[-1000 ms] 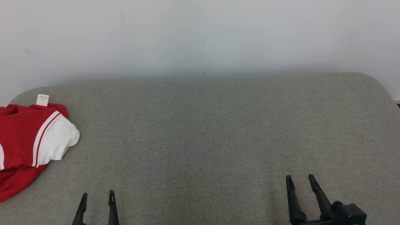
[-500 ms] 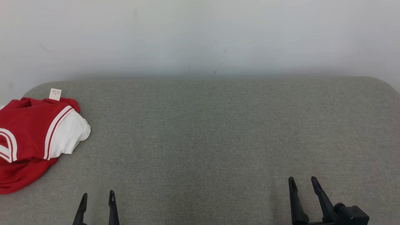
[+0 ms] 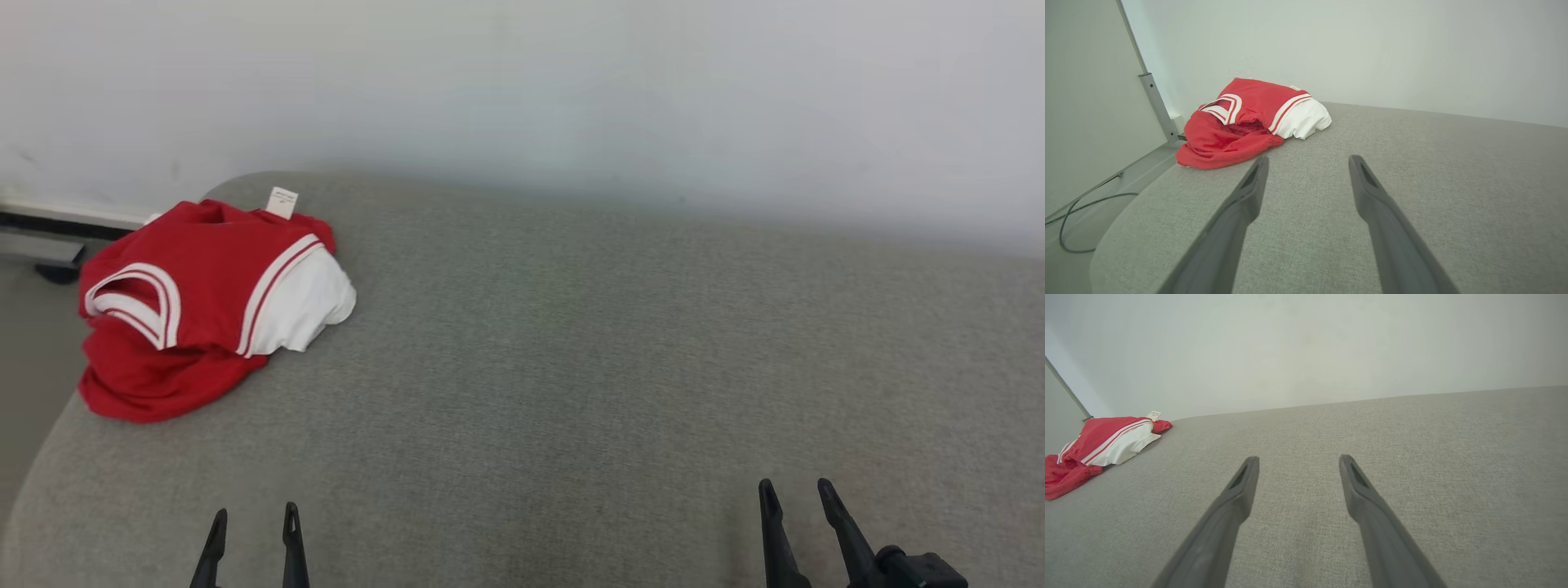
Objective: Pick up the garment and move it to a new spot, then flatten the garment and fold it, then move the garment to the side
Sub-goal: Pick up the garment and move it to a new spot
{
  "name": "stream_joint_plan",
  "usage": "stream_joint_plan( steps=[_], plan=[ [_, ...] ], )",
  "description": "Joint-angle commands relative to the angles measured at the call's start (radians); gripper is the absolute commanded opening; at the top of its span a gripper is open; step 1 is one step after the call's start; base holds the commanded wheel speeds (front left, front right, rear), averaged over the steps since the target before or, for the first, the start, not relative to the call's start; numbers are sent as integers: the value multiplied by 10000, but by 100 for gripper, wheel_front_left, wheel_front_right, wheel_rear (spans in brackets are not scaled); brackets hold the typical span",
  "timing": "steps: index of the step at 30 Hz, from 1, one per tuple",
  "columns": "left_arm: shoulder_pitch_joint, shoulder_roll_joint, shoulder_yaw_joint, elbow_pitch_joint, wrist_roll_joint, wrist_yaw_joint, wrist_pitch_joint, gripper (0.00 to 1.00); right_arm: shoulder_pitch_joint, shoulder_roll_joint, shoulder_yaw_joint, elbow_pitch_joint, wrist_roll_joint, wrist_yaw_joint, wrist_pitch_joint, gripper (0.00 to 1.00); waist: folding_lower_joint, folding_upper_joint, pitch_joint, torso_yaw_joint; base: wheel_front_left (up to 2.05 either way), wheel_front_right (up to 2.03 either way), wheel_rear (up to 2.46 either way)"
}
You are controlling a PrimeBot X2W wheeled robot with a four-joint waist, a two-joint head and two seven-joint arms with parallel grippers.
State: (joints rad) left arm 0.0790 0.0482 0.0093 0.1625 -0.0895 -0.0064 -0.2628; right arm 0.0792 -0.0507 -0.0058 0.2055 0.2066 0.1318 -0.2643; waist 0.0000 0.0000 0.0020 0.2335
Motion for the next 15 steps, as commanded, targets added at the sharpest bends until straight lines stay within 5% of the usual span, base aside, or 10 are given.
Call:
stream_joint_plan(
  steps=[1, 15],
  plan=[
    [105, 38, 67, -3, 80, 10, -32, 100, 10, 10, 51, -5, 68, -21, -5, 100, 0, 0, 5, 1031, 0, 0, 0],
    [214, 37, 251, -5, 126, 9, -32, 100, 51, 7, 83, 62, 126, -21, -5, 100, 0, 0, -20, 2529, 0, 0, 0]
  ],
)
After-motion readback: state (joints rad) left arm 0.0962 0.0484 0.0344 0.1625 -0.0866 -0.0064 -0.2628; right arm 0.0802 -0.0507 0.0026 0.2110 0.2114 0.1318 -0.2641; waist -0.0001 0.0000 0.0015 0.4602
